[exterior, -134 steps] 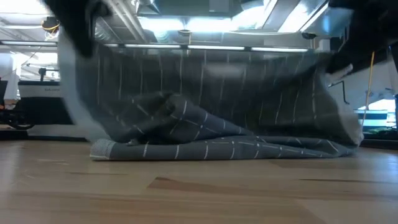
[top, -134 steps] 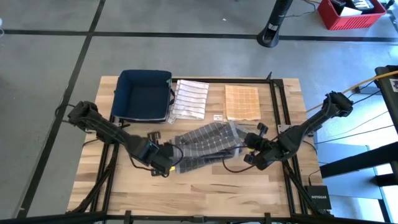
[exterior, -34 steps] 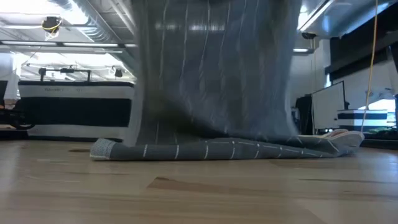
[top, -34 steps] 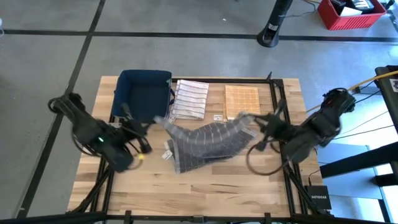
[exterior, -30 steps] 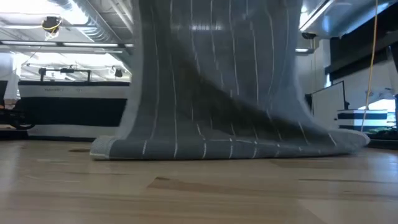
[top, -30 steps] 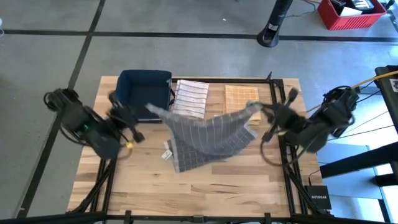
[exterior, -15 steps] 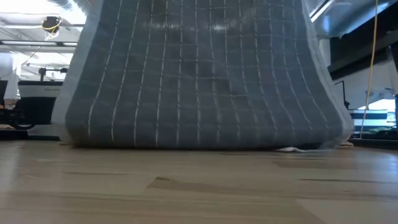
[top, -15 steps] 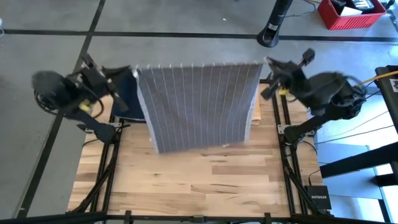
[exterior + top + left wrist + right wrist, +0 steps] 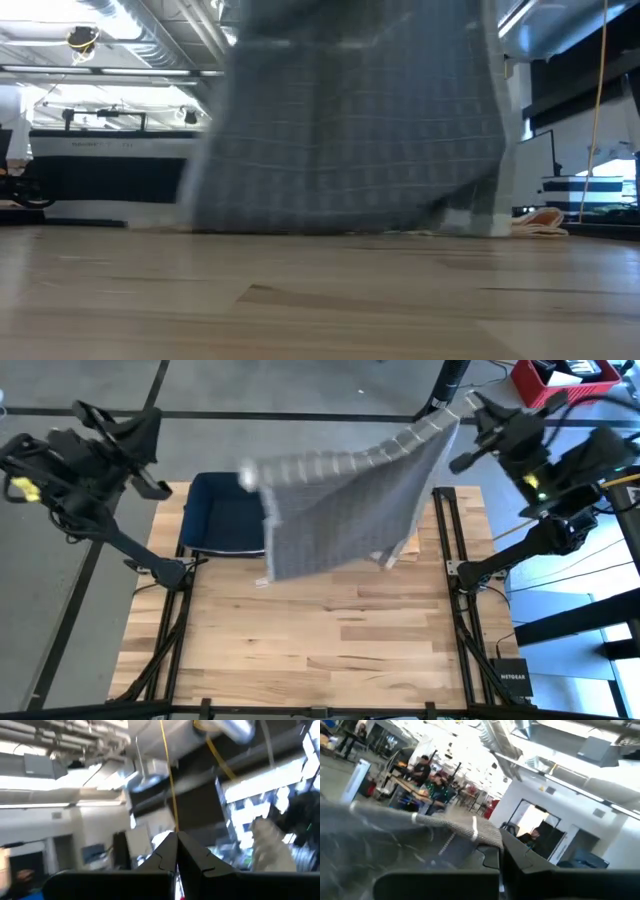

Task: Fold towel
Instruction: Fold the gray towel

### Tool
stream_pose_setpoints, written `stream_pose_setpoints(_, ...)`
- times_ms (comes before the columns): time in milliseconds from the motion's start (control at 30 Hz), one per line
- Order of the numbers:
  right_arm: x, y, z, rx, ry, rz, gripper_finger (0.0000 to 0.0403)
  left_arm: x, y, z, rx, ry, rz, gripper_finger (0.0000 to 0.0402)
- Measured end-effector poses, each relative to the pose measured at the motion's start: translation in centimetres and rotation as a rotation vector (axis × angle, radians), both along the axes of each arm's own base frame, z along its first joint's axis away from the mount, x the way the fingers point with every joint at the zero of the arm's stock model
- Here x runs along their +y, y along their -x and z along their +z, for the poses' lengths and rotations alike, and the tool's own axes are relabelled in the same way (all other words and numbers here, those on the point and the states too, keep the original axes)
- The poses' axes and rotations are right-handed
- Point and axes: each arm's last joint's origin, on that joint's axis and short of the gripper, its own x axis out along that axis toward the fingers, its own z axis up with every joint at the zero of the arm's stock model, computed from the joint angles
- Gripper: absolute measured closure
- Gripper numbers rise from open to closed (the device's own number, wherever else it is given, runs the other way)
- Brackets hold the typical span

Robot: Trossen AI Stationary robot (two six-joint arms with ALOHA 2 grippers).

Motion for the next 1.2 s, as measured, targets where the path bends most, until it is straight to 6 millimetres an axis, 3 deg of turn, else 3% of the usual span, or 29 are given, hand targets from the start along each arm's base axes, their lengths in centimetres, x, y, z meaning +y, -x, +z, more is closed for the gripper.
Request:
stream_pose_setpoints(133,1.3,0.1,0.0,-0.008,-0.021,0.063,0.0402,-0.6,0.1,0.1,-0.030,-0.003,-0.103,0.0401)
stream_pose_setpoints(300,2.5,-1.0,-0.8,0.049,-0.059,0.059,0.0402,-1.4,-1.2,-1.2,0.114,0.011,-0.116,0.0394)
stream_pose_setpoints(500,4.8,-2.8,-2.5,0.140,-0.105,0.076,0.0402,-2.6,-3.8,-4.6,0.354,0.071,-0.144,0.0374)
stream_pose_setpoints(667,7.3,-5.4,-5.0,0.201,-0.137,0.144,0.0402,-3.2,-6.3,-8.1,0.535,0.180,-0.109,0.0326)
stream_pose_setpoints(800,9.1,-7.0,-7.1,0.227,-0.190,0.215,0.0402,-4.0,-9.1,-11.8,0.677,0.297,-0.047,0.0290)
stream_pose_setpoints(967,10.5,-9.2,-10.8,0.307,-0.316,0.292,0.0402,-5.4,-13.2,-18.5,0.883,0.384,0.006,0.0275)
stream_pose_setpoints(1100,10.1,-10.1,-13.8,0.401,-0.524,0.292,0.0402,-7.1,-16.2,-25.0,1.018,0.398,-0.002,0.0274)
stream_pose_setpoints(1200,9.6,-11.0,-17.1,0.499,-0.612,0.173,0.0402,-8.2,-17.8,-29.1,1.051,0.427,-0.077,0.0274)
